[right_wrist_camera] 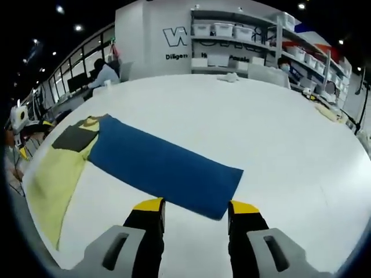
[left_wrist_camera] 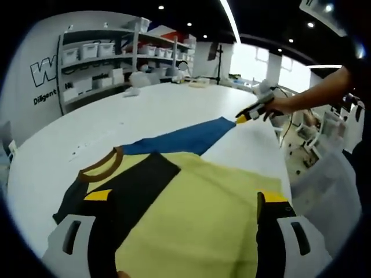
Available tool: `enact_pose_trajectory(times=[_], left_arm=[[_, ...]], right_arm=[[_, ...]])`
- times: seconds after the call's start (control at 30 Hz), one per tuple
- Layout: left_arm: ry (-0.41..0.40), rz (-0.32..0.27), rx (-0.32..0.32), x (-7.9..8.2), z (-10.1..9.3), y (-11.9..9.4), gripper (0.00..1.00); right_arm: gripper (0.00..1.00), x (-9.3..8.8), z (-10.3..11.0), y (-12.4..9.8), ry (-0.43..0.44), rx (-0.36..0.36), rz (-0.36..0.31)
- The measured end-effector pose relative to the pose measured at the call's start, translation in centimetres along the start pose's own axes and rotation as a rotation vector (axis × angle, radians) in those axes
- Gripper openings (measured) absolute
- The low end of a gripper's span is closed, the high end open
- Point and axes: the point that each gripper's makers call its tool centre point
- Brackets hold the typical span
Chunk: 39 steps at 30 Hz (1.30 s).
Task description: Fold the garment on the visible template until the final outline fits inside the template.
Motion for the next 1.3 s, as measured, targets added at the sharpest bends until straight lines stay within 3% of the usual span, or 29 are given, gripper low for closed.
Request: enact_pose_trajectory(times=[0.17, 0.5, 0.7, 0.93, 0.97, 1.13, 1.3], left_arm=[[0.001, 0.001, 0.009, -0.3, -0.1, -1.2, 0.98], [-0.021, 0.012, 0.051, -1.4, 0.3, -3.3, 0.98], [-0.037, 0.013, 0.073, -1.8, 0.3, -4.4, 0.98], [-0.048, 0.021, 0.108, -2.3, 0.4, -5.7, 0.97], [-0.052, 0.02, 0.114, -2.4, 0.5, -5.9, 0.97], [-0.065, 0.019, 0.141, -2.8, 0.3, -6.9, 0.97], [-0.077, 0.023, 0.174, -3.4, 0.2, -8.1, 0.97]], right_arm=[[0.28, -0.5, -0.9, 0.7, 0.013, -0.03, 0.039], [0.24, -1.4, -1.4, 1.5, 0.062, -0.08, 0.104], [0.19, -1.3, -1.1, 1.7, 0.055, -0.073, 0.106], [0.0, -1.1, -1.3, 1.8, 0.034, -0.067, 0.11], [0.0, -0.7, -1.6, 2.1, -0.014, -0.066, 0.107], [0.0, -0.4, -1.7, 2.3, -0.012, -0.047, 0.122], [0.0, 0.5, -1.5, 2.2, 0.003, -0.029, 0.078]])
Point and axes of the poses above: the point that each gripper's makers call its tool centre point, and the gripper's own axes: y roughly forward along the fingers, z roughly to its left, x roughly out of its top, and after that the axes turned 2 degrees about -x, right-handed
